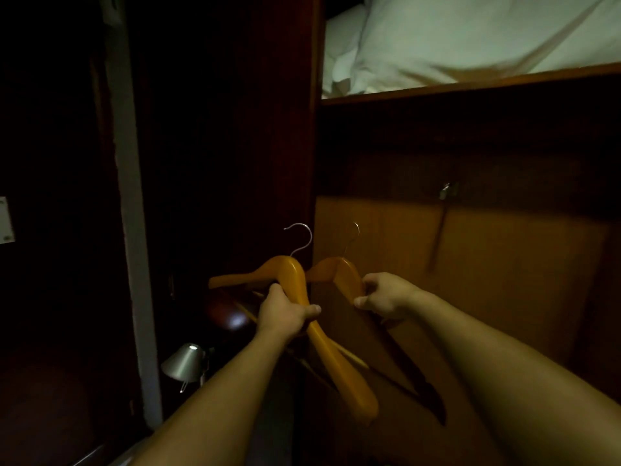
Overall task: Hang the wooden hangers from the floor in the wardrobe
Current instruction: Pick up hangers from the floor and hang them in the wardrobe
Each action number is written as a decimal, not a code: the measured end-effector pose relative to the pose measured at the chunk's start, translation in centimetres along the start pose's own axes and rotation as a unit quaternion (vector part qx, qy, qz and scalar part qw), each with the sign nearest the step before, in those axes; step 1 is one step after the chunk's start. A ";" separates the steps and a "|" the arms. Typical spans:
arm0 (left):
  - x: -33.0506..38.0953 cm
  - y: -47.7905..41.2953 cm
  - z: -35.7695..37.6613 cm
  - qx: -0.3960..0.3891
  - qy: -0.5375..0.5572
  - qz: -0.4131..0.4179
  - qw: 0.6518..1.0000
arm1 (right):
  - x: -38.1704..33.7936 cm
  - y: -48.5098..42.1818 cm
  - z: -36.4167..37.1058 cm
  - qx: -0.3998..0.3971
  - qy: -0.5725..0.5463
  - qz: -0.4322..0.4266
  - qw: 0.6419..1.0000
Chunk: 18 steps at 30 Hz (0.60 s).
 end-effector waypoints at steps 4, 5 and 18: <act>3.0 -1.6 4.9 -0.017 -0.001 0.015 1.000 | 4.1 0.7 -4.6 0.026 -0.017 0.017 0.999; 4.1 -1.9 6.4 -0.021 -0.002 0.019 1.000 | 5.3 0.8 -5.9 0.034 -0.020 0.022 0.999; 14.3 -3.2 22.2 -0.047 0.008 0.057 0.997 | 17.1 -1.5 -18.7 0.117 -0.064 0.043 0.990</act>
Point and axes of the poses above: each hand's wrist, its own y-axis away from the middle knuckle, its own z-axis out of the palm, x = y × z, the point moved 8 cm from there along -y, towards the middle knuckle, and after that the axes turned 2 degrees about -z, right-handed, at the moved point
